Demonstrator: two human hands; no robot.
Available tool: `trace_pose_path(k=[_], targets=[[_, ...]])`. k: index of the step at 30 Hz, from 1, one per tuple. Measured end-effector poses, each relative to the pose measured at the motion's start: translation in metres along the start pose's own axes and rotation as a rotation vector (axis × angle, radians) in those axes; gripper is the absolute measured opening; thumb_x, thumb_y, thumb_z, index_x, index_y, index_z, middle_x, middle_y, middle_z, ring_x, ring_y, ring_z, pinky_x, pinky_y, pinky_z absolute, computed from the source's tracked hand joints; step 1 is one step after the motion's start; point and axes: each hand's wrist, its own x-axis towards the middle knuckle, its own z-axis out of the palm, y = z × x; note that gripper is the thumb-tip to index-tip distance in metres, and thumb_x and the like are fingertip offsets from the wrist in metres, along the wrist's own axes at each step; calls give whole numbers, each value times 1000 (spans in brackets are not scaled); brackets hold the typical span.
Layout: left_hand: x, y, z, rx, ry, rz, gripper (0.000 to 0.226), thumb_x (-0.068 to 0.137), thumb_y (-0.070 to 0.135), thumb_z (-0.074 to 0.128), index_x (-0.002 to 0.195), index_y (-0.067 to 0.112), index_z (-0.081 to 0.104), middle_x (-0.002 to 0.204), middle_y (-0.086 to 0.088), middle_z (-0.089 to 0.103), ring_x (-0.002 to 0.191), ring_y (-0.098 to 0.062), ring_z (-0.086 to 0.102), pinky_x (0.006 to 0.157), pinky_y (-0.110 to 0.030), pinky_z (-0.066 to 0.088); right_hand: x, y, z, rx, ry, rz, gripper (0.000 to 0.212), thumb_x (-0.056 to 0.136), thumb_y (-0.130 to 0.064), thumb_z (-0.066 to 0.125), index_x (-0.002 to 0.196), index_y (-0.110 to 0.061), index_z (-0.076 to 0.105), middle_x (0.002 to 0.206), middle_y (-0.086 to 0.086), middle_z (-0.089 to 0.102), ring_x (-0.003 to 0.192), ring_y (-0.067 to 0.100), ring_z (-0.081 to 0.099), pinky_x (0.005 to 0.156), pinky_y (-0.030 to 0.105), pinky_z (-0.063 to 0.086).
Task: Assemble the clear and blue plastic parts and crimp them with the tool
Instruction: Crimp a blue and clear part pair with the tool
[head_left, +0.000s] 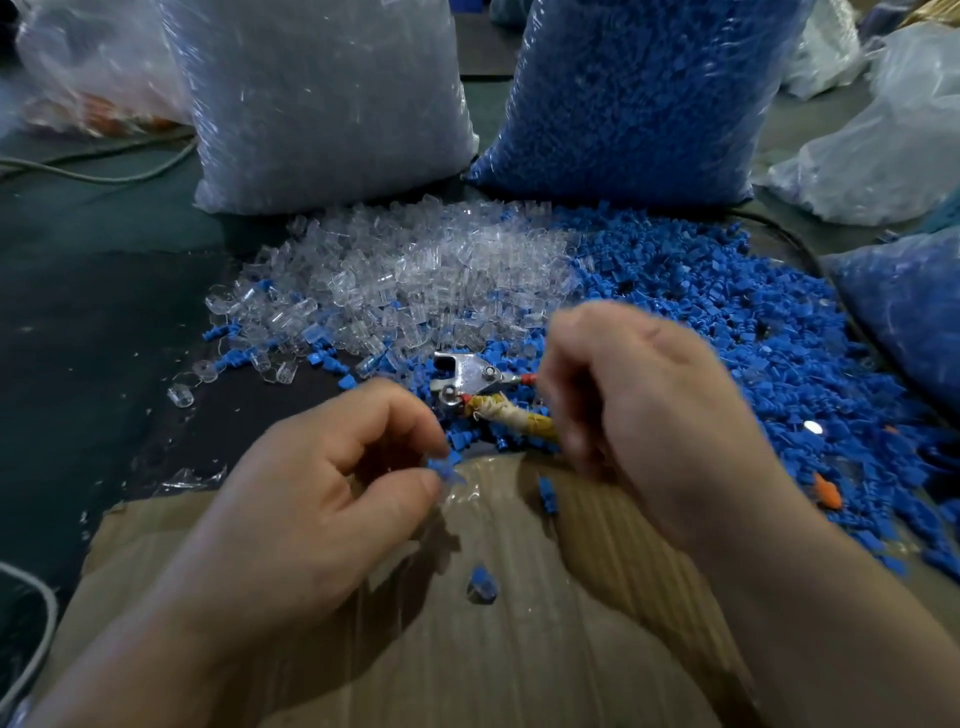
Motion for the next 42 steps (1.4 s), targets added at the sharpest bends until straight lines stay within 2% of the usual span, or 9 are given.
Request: trace_pose_path(k=[5, 10, 15, 20, 24, 28, 33, 39, 42], targets=[[0, -2, -2, 300, -286, 10, 12, 73, 36, 60, 85, 37, 60, 82, 22, 64, 73, -3, 61, 62, -21, 47, 10, -18, -26, 593, 214, -142, 33, 95, -28, 42, 63, -23, 50, 55, -3, 45, 43, 15, 35, 42, 23, 29], [0, -3, -2, 394, -366, 68, 10, 72, 37, 58, 81, 35, 63, 94, 27, 58, 86, 5, 56, 72, -14, 43, 4, -33, -63, 619, 356, -275, 37, 99, -28, 38, 65, -25, 50, 55, -9, 46, 42, 9, 36, 41, 19, 27], [0, -4, -3, 400, -387, 82, 14, 72, 39, 58, 83, 33, 64, 91, 21, 59, 86, 1, 57, 72, -23, 47, -58, 0, -93, -668, 332, -70, 64, 69, -96, 32, 83, -39, 60, 68, -11, 57, 65, 18, 56, 63, 44, 50], [0, -2, -4, 437, -414, 99, 14, 74, 45, 58, 81, 35, 63, 88, 21, 58, 84, 1, 57, 70, -24, 49, -114, 29, -52, -1433, 107, 140, 70, 67, -93, 3, 115, -54, 36, 75, -30, 51, 66, 8, 67, 53, 29, 53], [0, 1, -4, 445, -454, 78, 21, 74, 54, 49, 86, 41, 60, 92, 27, 58, 85, 3, 57, 69, -25, 50, -114, 39, -35, -1342, 203, -84, 22, 83, -53, 50, 86, -33, 59, 69, -7, 58, 44, 17, 60, 34, 26, 39], [0, -1, -5, 376, -413, 18, 20, 74, 47, 52, 93, 45, 60, 92, 28, 64, 86, 4, 61, 68, -23, 51, -107, 47, -36, -1373, 205, -205, 26, 93, -47, 45, 78, -32, 60, 68, -9, 52, 47, 14, 55, 33, 27, 38], [2, -7, -2, 259, -166, -58, 16, 84, 34, 62, 91, 49, 64, 79, 29, 69, 74, 4, 64, 55, -15, 45, -110, 49, -45, -1346, 91, -297, 20, 76, -33, 77, 85, -33, 59, 75, -13, 55, 55, 8, 54, 43, 20, 39], [-5, 5, 11, -22, -50, -25, 15, 79, 53, 69, 92, 47, 67, 78, 17, 71, 64, -1, 67, 59, -9, 51, -86, 17, -30, -531, 230, 28, 30, 68, -67, 54, 88, -46, 63, 71, -22, 65, 63, -5, 60, 57, 9, 45], [-8, 15, 28, -260, -116, -42, 49, 59, 72, 77, 99, 45, 68, 88, 6, 73, 70, -15, 69, 63, -27, 60, -58, 7, -6, -230, 202, 28, 10, 82, -43, 68, 89, -35, 65, 58, -7, 62, 46, 6, 55, 45, 28, 46]])
